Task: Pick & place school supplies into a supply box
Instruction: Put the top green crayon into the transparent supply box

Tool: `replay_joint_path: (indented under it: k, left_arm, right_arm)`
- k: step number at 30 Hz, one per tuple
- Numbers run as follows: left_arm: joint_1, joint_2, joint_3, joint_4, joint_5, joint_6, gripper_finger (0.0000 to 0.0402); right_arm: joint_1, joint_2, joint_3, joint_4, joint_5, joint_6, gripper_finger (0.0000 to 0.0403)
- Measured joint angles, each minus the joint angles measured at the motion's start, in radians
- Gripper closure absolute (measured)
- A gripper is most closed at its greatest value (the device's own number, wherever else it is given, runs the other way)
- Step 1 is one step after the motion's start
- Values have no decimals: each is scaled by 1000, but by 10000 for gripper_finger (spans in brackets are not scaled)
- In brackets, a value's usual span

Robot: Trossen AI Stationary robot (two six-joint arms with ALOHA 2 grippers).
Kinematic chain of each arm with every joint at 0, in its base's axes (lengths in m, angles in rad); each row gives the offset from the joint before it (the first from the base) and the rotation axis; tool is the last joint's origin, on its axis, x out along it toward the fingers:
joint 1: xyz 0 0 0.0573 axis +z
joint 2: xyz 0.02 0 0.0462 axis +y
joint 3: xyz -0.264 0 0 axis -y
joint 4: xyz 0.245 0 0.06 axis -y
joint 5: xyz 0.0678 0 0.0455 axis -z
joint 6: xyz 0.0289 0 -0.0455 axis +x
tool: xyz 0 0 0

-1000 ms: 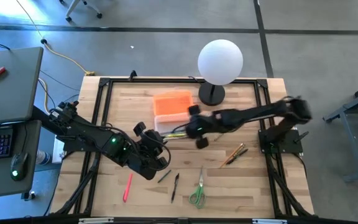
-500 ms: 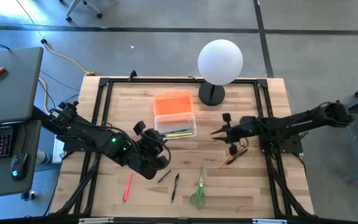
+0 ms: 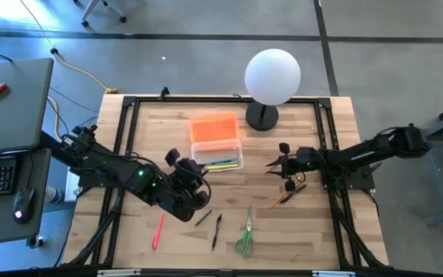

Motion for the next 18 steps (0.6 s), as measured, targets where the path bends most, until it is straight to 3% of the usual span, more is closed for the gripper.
replay_joint_path:
  k: [5, 9, 18]
  left_arm:
    - [0, 0, 0, 0, -2, 0, 284]
    - [0, 0, 0, 0, 2, 0, 284]
    - [0, 0, 0, -1, 2, 7, 284]
  right_arm:
    - [-29, 111, 0, 46, -16, -41, 321]
    - [-59, 189, 0, 108, -131, -120, 322]
    - [-160, 376, 45, 170, -243, -204, 323]
